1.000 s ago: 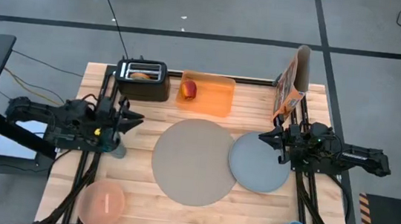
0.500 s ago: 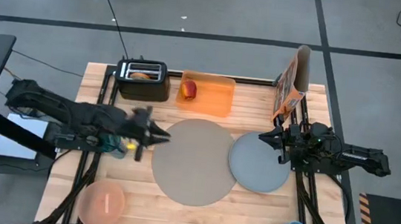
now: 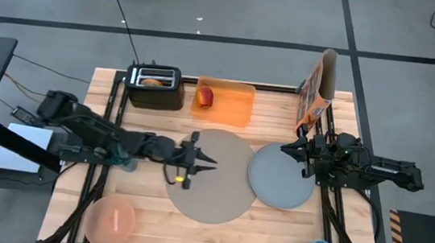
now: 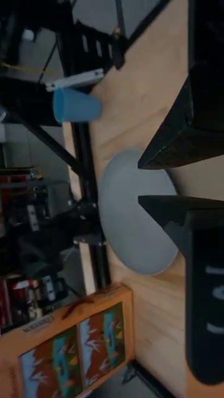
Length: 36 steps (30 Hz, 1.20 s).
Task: Arrange a breakfast setting
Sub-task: Put the blue plate on the brown tablemat
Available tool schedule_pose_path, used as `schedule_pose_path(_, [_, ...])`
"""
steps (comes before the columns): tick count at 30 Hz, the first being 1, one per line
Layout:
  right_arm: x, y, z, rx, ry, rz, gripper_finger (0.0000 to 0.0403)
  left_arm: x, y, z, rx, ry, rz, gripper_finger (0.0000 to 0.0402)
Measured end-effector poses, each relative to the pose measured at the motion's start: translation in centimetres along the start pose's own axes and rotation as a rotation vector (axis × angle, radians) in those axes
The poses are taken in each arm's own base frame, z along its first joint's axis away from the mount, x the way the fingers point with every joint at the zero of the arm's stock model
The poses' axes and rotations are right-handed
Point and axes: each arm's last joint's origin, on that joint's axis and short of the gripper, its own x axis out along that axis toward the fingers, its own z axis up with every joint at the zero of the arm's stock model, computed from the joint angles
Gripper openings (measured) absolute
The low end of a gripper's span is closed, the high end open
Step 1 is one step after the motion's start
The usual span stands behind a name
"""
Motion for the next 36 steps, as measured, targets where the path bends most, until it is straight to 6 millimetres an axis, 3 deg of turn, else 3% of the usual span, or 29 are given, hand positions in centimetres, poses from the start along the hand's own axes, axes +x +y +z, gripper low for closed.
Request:
schedule_pose_path(9, [0.0,0.0,0.0,0.000,0.000,0.000,0.0041,7.5,2.3,-1.7,0.027,0.064,-0.097,0.0084])
schedule_pose_path(14, [0.0,0.0,0.0,0.000,0.000,0.000,0.0041,11.4,2.0,-3.3,0.099,0.093,-0.118,0.0091])
schedule_pose_path(19, [0.0,0.0,0.0,-0.001,-0.005,-0.003,0.0041,14.3,1.5,-5.3,0.097,0.107,-0.193,0.0126])
schedule_pose_path(27, [0.0,0.0,0.6,-0.014,-0.063,-0.020,0.0041,16.9,1.2,-9.4,0.180,0.177,-0.222,0.0180])
schedule_pose_path(30, [0.0,0.0,0.6,-0.014,-0.063,-0.022,0.0041,17.6,1.5,-10.8,0.196,0.205,-0.222,0.0182])
schedule_pose_path(36, [0.0,0.0,0.6,-0.016,-0.061,-0.023,0.0041,18.3,1.6,-11.6,0.237,0.228,-0.240,0.0178])
